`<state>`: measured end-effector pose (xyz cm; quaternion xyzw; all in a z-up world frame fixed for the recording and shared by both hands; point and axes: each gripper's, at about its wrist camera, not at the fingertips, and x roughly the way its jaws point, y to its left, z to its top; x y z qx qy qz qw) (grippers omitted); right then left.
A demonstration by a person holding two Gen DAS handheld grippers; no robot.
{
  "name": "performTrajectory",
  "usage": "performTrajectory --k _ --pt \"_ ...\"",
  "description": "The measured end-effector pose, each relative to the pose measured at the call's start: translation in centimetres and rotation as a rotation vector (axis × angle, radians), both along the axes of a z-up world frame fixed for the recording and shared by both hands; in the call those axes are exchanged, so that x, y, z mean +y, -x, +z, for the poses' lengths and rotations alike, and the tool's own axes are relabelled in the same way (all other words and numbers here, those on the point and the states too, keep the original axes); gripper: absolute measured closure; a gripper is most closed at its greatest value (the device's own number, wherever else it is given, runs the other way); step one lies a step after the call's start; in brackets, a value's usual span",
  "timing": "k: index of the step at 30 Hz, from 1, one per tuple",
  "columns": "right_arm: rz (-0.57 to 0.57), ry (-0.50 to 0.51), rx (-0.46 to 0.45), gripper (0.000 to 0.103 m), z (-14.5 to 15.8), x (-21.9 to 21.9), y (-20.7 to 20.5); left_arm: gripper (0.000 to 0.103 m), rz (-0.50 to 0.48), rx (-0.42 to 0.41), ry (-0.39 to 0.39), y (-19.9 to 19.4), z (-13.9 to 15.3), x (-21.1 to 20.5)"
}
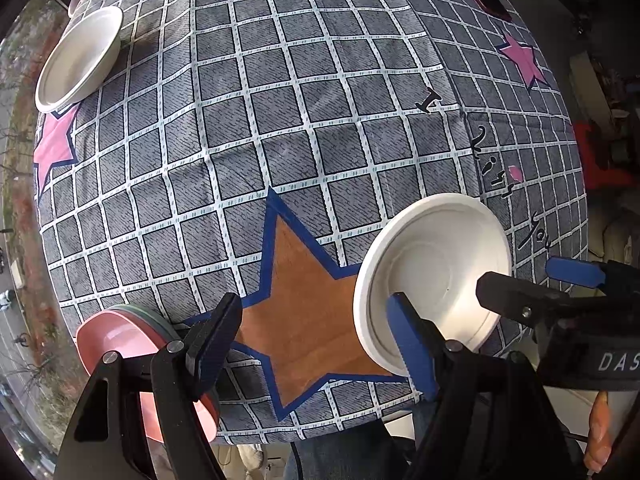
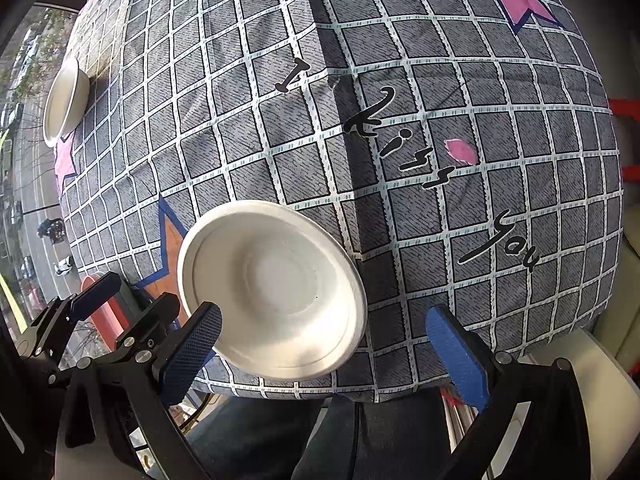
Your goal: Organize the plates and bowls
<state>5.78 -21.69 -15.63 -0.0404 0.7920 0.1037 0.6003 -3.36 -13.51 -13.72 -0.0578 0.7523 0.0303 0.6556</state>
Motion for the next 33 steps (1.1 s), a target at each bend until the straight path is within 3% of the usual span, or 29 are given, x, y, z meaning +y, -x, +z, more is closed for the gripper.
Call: performTrajectory --k 23,33 --pt "0.004 0.001 0.004 0.000 0.2 0.3 -0.6 0.025 0.011 0.001 0.006 0.3 -0.4 -0.1" --pt "0.033 -0.032 -0.034 0.000 1.9 3.6 -4.5 0.024 0.062 -0.062 -0.011 -3.4 2.1 2.0"
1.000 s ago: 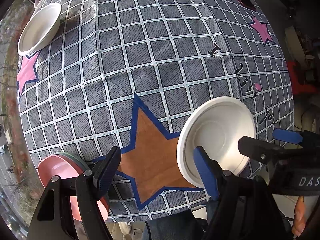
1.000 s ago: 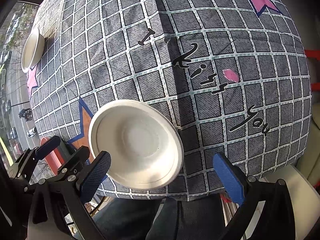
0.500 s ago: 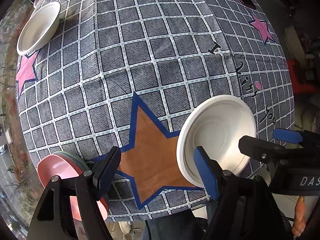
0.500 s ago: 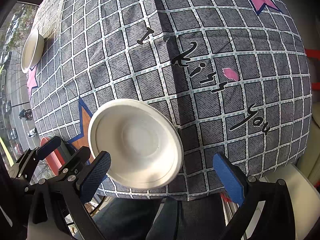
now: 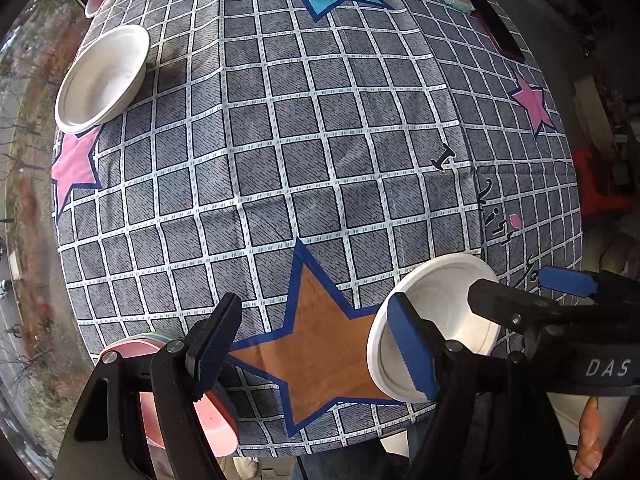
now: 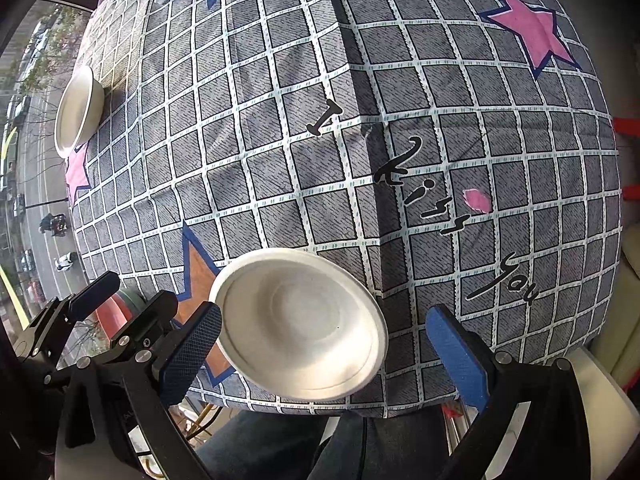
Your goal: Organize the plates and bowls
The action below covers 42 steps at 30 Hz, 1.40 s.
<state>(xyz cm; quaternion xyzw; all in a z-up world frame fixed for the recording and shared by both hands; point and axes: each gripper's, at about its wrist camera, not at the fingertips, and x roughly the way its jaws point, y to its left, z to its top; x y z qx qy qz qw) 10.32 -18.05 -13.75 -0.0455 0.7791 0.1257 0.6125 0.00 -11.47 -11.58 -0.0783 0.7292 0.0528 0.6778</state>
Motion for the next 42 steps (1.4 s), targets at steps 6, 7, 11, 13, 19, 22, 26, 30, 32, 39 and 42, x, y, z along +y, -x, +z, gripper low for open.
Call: performTrajectory --k 6,7,11,13,19,22,26,30,32,39,42 --pt "0.037 -0.022 -0.038 0.000 1.3 2.3 -2.2 0.024 0.058 -0.041 -0.027 -1.7 1.3 2.6" --pt "0.046 -0.022 -0.043 0.000 1.5 2.8 -2.7 0.024 0.073 -0.047 -0.034 -1.9 1.5 3.2" --pt "0.075 -0.031 -0.055 0.000 2.0 4.4 -4.2 0.024 0.134 -0.068 -0.059 -2.9 2.2 5.5" --pt "0.086 -0.037 -0.057 0.000 2.2 5.3 -4.8 0.024 0.161 -0.076 -0.071 -3.3 2.5 6.6" --pt "0.131 -0.044 -0.056 0.000 2.1 7.8 -6.1 0.024 0.232 -0.081 -0.102 -4.4 2.5 9.7" --pt "0.153 -0.041 -0.049 0.000 1.6 8.9 -6.4 0.024 0.275 -0.071 -0.099 -4.5 2.3 11.2" --pt "0.178 -0.042 -0.035 0.000 0.7 10.7 -6.5 0.024 0.341 -0.067 -0.096 -4.6 2.1 13.2" --pt "0.216 -0.042 -0.021 0.000 -0.4 12.9 -6.4 0.024 0.384 -0.066 -0.123 -4.8 2.0 15.4" --pt "0.235 -0.044 -0.019 0.000 -0.9 14.3 -6.5 0.024 0.415 -0.071 -0.138 -4.8 1.9 16.8" --pt "0.278 -0.075 -0.058 0.000 -2.0 19.8 -8.2 0.024 0.528 -0.095 -0.198 -5.5 1.0 22.2" --pt "0.273 -0.092 -0.094 0.000 -2.1 21.9 -9.1 0.024 0.554 -0.112 -0.244 -6.2 0.5 24.0"
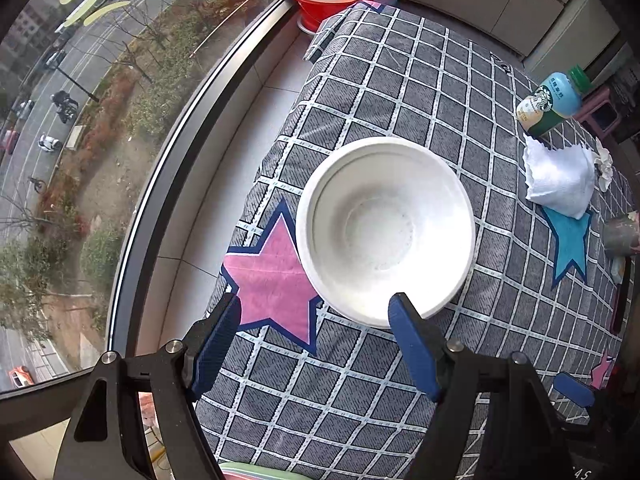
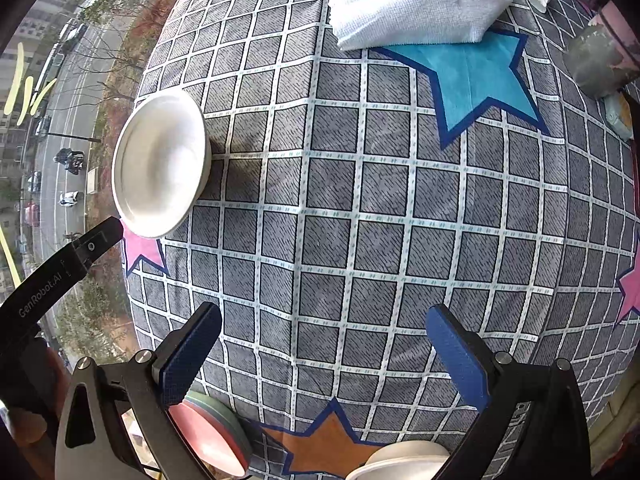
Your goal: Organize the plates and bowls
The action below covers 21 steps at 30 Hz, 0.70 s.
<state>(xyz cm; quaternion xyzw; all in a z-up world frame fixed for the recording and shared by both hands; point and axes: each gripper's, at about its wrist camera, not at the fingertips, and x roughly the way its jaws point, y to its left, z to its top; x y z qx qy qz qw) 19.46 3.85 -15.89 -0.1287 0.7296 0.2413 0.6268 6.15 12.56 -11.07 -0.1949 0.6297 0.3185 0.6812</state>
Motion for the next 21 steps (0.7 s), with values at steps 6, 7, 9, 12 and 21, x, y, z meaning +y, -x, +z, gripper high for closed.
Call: performTrajectory --k 6,7,9,12,21 --pt "0.043 -0.025 -0.030 0.000 -1.3 3.8 -0.6 0.024 0.013 0.021 -0.031 -1.6 -2.2 2.6" --pt "0.046 -0.025 -0.032 0.000 -1.6 4.3 -0.7 0.024 0.005 0.028 -0.037 -2.0 -2.6 2.8" --pt "0.036 -0.034 -0.031 0.000 -2.1 5.2 -1.0 0.024 -0.016 0.029 -0.050 -2.7 -3.0 3.2" --pt "0.006 -0.056 -0.038 0.000 -2.7 6.3 -1.4 0.024 -0.062 0.021 -0.071 -4.0 -3.6 3.7" --pt "-0.004 -0.078 -0.028 0.000 -3.9 8.7 -0.6 0.032 -0.087 0.040 0.014 -5.5 -7.2 4.4"
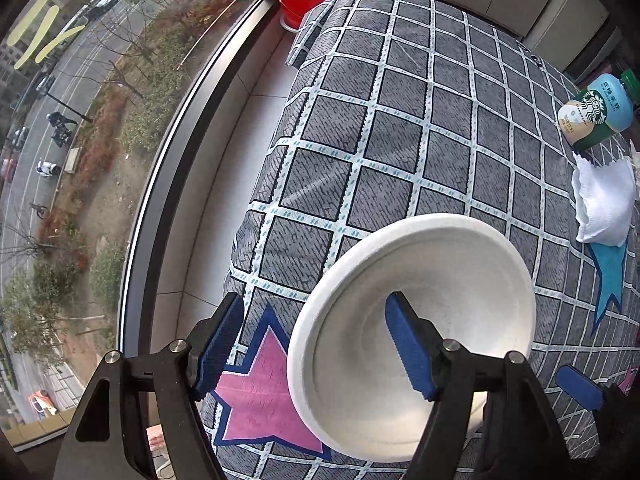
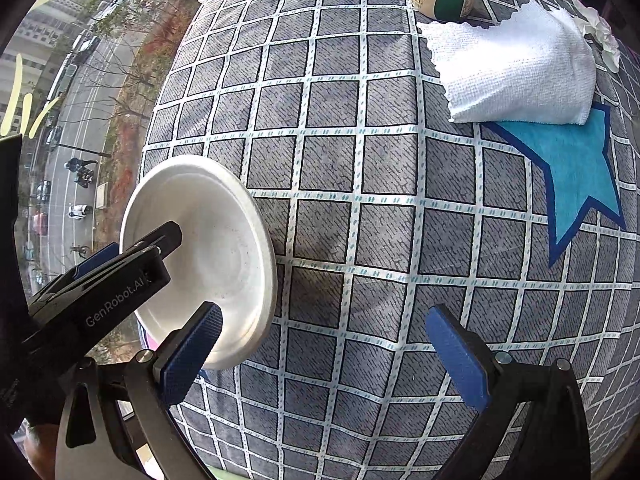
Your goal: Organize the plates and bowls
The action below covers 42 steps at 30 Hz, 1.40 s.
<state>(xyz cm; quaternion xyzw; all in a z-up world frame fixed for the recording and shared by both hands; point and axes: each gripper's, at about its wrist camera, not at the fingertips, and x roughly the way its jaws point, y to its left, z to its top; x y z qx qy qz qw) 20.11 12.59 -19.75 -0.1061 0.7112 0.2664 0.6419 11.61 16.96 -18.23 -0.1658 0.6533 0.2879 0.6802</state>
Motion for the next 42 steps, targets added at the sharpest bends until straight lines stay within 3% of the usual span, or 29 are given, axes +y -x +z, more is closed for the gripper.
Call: performTrajectory --k 2,4,6,8,10,14,28,37,42 --pt "-0.008 -0.026 0.027 0.009 -0.3 0.3 0.3 0.053 -0.001 0.012 0.036 -0.1 -0.8 0.0" --pt "-0.024 -0.022 0.047 0.031 -0.8 0.2 0.4 0.060 -0.018 0.035 0.031 -0.5 -1.5 -0.5" --pt "-0.041 -0.033 0.074 0.036 -1.3 0.0 0.4 0.061 -0.039 0.037 0.013 -0.8 -1.7 -1.0" --pt "-0.048 -0.051 0.107 0.046 -1.6 0.2 0.1 0.065 -0.062 0.035 0.015 -0.9 -1.6 -2.1" --pt "-0.042 -0.051 0.122 0.064 -1.8 -0.3 0.0 0.068 -0.083 0.034 0.044 -0.7 -1.3 -3.1" --pt "-0.022 -0.035 0.142 0.080 -1.8 -2.0 0.5 0.068 -0.162 0.036 0.058 -1.1 -1.5 -6.4" --pt "-0.017 0.098 0.162 0.080 -0.2 -14.8 4.4 0.068 -0.381 0.086 0.145 2.6 -3.5 -22.3" --pt "-0.018 0.135 0.164 0.080 0.9 -19.1 7.4 0.066 -0.340 0.093 0.194 7.2 -4.6 -28.0" --pt "-0.022 0.115 0.138 0.080 2.6 -21.3 9.4 0.066 -0.344 0.070 0.176 9.3 -2.9 -29.6"
